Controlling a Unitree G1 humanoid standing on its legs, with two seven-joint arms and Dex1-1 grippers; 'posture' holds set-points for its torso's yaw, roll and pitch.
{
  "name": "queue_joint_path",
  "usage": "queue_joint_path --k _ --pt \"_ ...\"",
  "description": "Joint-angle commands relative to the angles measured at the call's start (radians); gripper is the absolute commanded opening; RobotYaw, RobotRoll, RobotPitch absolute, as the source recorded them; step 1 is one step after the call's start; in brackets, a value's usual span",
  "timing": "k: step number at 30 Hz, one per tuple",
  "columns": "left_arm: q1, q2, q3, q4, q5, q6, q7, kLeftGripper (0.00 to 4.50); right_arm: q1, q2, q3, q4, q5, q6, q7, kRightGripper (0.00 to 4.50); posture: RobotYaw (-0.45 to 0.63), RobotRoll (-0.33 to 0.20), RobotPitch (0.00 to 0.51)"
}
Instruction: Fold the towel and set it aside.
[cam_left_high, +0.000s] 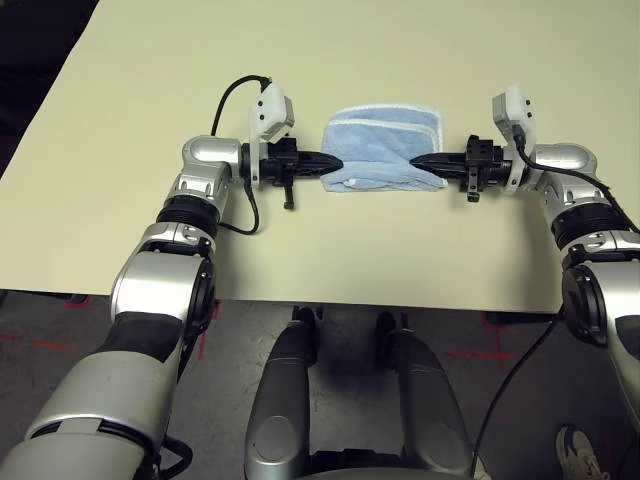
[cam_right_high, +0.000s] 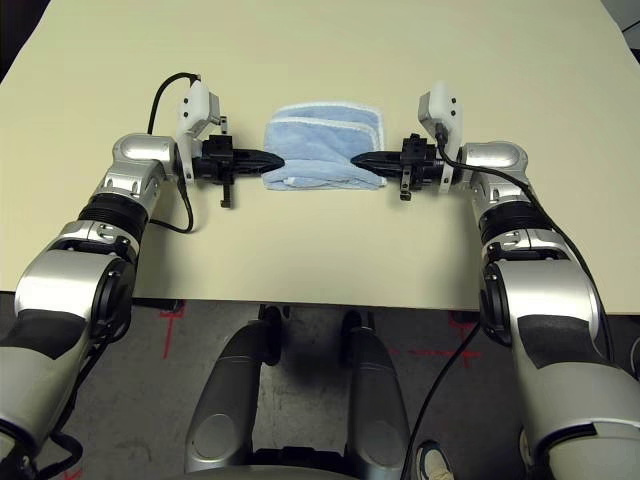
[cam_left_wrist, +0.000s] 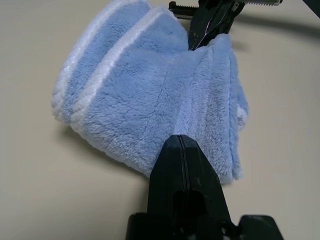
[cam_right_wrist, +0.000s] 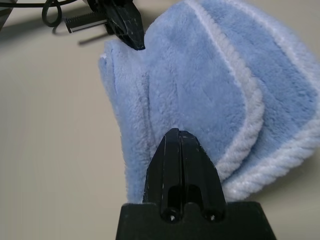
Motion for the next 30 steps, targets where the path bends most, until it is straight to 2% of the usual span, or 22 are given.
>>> queue_joint_path --k 1,7,14,20,30 --pt "0.001 0.019 0.019 0.033 -0.002 0.023 0.004 0.01 -0.021 -0.040 -0.075 -0.002 0.072 0.081 0.072 0.00 0.09 0.000 0.326" --pt "-0.106 0.013 0.103 0.002 -0.090 0.118 -0.053 0.01 -0.084 -0.058 -0.137 -0.021 0.118 0.155 0.048 0.00 0.07 0.000 0.324" --pt "-0.193 -0.044 0.149 0.031 -0.115 0.154 0.019 0.01 -0.108 0.036 -0.131 0.007 0.080 0.108 -0.102 0.00 0.07 0.000 0.323" --pt "-0.153 -0.088 0.116 0.049 -0.070 0.120 0.035 0.01 -0.081 0.108 -0.085 0.046 -0.004 0.023 -0.252 0.00 0.09 0.000 0.327" --pt "-0.053 -0.110 0.060 0.071 0.012 0.016 0.139 0.01 -0.071 0.123 -0.060 0.079 -0.075 -0.019 -0.380 0.00 0.08 0.000 0.329"
